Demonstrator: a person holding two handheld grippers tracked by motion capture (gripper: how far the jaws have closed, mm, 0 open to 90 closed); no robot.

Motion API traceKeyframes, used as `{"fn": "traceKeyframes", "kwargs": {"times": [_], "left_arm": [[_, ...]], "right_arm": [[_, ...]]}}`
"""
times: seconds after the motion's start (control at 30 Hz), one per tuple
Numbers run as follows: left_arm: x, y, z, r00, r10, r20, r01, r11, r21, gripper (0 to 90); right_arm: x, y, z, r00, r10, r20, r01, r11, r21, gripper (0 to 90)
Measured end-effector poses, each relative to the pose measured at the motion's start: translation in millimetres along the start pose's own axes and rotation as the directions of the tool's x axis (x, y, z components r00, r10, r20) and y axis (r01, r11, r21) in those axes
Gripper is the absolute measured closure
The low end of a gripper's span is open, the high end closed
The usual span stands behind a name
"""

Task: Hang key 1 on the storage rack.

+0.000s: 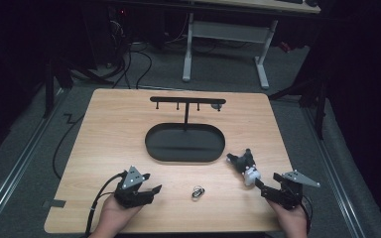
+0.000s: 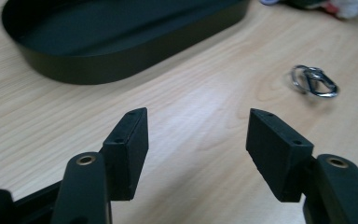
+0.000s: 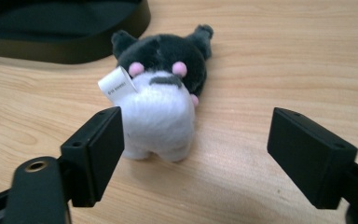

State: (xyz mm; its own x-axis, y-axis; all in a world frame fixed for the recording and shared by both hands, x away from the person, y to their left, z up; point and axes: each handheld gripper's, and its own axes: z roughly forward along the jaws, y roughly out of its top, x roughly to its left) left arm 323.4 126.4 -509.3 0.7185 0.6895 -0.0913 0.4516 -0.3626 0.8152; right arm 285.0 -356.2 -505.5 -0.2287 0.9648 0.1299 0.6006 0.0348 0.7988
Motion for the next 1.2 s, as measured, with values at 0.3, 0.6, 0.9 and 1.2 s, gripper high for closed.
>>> {"fn": "traceKeyframes", "kwargs": {"times": [0.3,0.6,0.9,1.2], "left_arm": [[15.7,-2.8,-14.0,1.0,0.006,0.006,-0.006,0.9994,-0.033,37.4],[36.7,-23.6,-28.3,0.9977,-0.062,-0.026,0.061,0.9975,-0.034,34.8],[35.9,-24.9,-32.1,0.9977,-0.047,-0.049,0.045,0.998,-0.045,32.7],[39.0,-28.6,-34.4,0.9967,-0.059,-0.056,0.056,0.9976,-0.039,31.8]], "right_arm": [[6.3,-7.0,-10.8,0.9989,-0.04,0.024,0.04,0.999,-0.007,35.4],[6.7,-6.5,-7.0,0.9969,-0.078,0.012,0.078,0.997,-0.018,34.8],[15.7,-7.5,-5.7,0.9943,-0.103,0.028,0.104,0.995,-0.014,28.7],[41.3,-4.3,-2.4,0.9805,-0.196,-0.015,0.196,0.98,0.026,24.8]]}}
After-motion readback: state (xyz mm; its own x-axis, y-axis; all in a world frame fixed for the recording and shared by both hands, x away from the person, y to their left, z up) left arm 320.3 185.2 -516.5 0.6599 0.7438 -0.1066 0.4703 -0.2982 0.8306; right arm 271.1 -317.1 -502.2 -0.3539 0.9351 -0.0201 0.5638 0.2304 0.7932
